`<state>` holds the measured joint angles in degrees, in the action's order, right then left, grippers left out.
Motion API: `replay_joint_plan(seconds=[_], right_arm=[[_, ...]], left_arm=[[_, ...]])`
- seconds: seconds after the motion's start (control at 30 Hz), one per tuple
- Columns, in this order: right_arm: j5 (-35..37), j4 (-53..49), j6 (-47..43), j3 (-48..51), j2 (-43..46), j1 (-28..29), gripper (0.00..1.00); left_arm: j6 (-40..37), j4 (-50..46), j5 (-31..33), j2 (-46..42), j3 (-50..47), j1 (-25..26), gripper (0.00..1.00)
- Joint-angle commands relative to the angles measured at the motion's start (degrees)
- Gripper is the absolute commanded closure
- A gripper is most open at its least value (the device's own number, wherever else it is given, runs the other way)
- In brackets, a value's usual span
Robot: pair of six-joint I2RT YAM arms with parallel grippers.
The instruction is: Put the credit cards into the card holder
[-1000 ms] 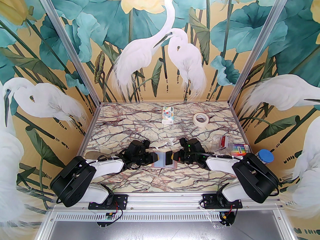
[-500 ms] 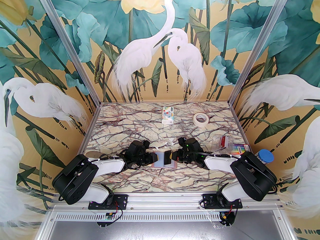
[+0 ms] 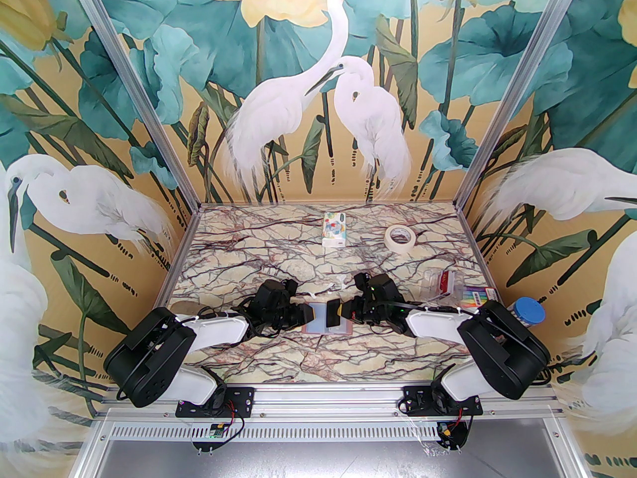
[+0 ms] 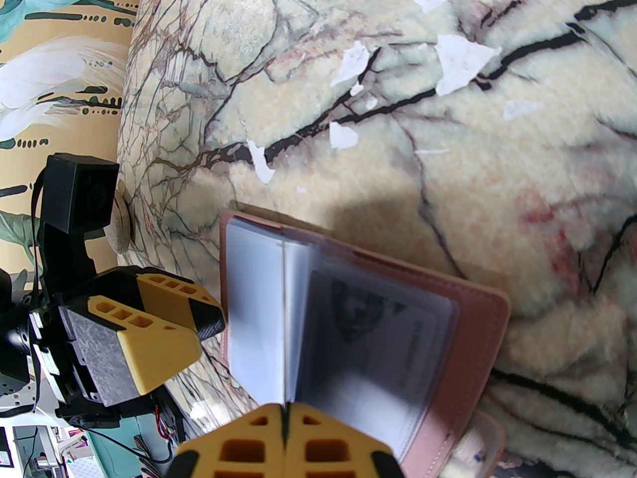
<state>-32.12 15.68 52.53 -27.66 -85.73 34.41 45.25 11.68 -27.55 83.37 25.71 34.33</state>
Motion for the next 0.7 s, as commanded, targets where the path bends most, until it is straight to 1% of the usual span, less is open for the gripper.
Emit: replay_joint_plan(seconds=[0.0,0.67], right_arm=[[0.5,0.4,0.3,-1.7,-1.0,0.4,1.00],[2.5,-0.4,3.5,-1.3,-2.8,1.4,1.00]], left_arm=[[-0.1,-0.1,1.0,0.9,-0.3,-0.5,0.59],[0.3,0.5,0.7,2.4,-0.4,-0.5,0.60]])
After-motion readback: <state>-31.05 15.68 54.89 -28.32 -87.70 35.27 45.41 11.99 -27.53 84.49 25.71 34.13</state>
